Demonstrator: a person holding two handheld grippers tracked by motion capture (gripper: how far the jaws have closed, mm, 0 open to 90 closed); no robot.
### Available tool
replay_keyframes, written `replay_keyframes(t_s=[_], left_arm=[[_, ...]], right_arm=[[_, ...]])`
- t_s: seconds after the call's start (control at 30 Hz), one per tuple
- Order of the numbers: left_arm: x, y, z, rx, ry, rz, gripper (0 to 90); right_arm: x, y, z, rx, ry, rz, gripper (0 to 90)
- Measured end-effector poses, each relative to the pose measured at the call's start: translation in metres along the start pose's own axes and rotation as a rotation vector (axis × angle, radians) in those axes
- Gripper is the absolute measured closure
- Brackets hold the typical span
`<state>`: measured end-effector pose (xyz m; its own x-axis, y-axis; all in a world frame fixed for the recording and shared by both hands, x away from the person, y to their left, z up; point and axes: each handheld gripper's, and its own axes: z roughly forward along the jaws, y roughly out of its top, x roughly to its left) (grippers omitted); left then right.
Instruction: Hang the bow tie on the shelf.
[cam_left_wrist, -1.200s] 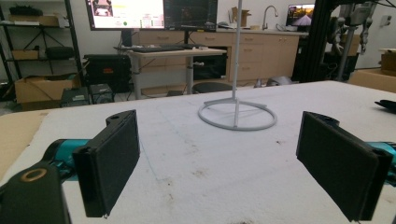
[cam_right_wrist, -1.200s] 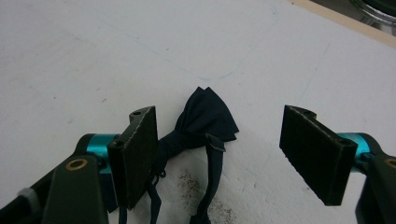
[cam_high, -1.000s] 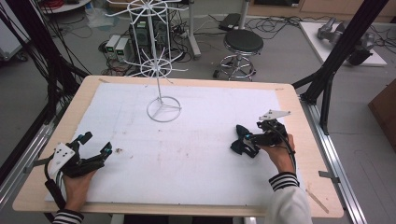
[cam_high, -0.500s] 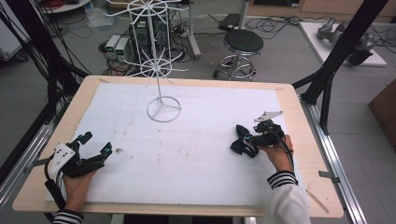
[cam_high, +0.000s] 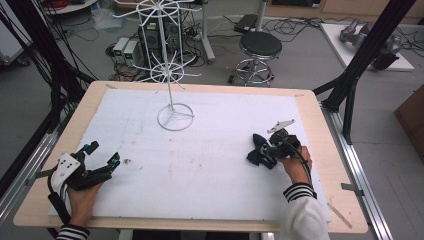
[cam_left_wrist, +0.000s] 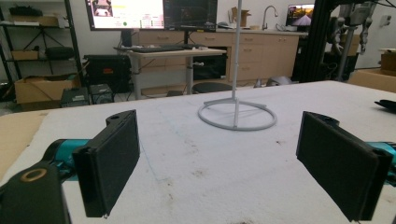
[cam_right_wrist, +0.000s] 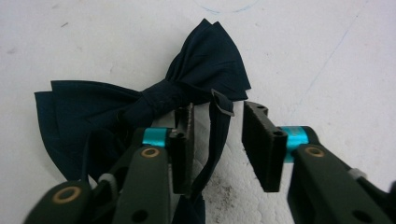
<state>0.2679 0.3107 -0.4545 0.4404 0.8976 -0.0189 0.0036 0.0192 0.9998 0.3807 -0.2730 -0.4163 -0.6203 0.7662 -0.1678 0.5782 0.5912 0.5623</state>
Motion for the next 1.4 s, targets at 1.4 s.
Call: replay_keyframes(t_s=[1.4], left_arm=[[0.000, 0.000, 0.000, 0.000, 0.000, 0.000, 13.8]], right_arm=[[0.020, 0.019, -0.036, -0.385, 0.073, 0.051, 86.2]])
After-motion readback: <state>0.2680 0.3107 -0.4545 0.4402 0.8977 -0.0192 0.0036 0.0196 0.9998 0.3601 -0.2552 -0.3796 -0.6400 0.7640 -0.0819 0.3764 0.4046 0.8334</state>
